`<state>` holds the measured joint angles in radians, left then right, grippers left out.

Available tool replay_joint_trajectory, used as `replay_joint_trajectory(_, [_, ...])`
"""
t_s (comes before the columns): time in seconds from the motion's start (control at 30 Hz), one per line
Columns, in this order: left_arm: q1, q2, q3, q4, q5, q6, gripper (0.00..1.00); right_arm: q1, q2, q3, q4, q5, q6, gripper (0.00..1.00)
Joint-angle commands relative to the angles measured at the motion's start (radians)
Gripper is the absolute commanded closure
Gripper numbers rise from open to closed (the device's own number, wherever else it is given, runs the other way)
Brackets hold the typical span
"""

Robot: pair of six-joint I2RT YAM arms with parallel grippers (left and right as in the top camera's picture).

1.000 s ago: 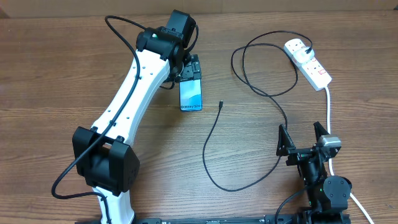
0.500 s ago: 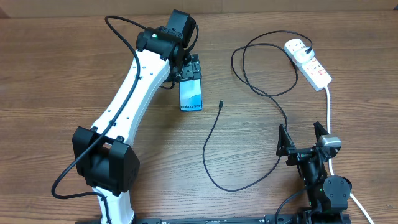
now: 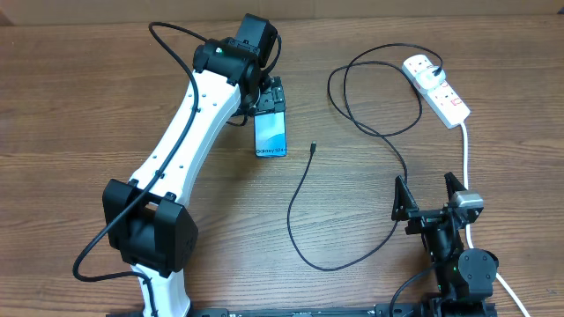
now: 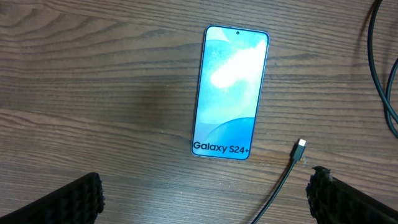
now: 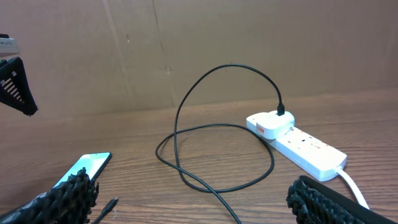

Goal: Plug charger to phone and switch on socket
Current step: 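Lower the open left gripper over the phone's top edge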

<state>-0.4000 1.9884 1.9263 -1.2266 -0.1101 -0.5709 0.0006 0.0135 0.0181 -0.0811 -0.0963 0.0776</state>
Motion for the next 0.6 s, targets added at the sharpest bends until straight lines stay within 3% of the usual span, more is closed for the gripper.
replay_joint_trajectory(0.0, [-0.009, 0.008, 0.014, -0.002, -0.020, -0.013, 0.00, -0.001, -0.011, -0.010, 0.004, 0.008, -0.004, 0.00])
replay_joint_trajectory(0.57, [-0.010, 0.014, 0.013, 0.051, 0.035, -0.014, 0.00, -0.001, -0.011, -0.010, 0.004, 0.008, -0.004, 0.00])
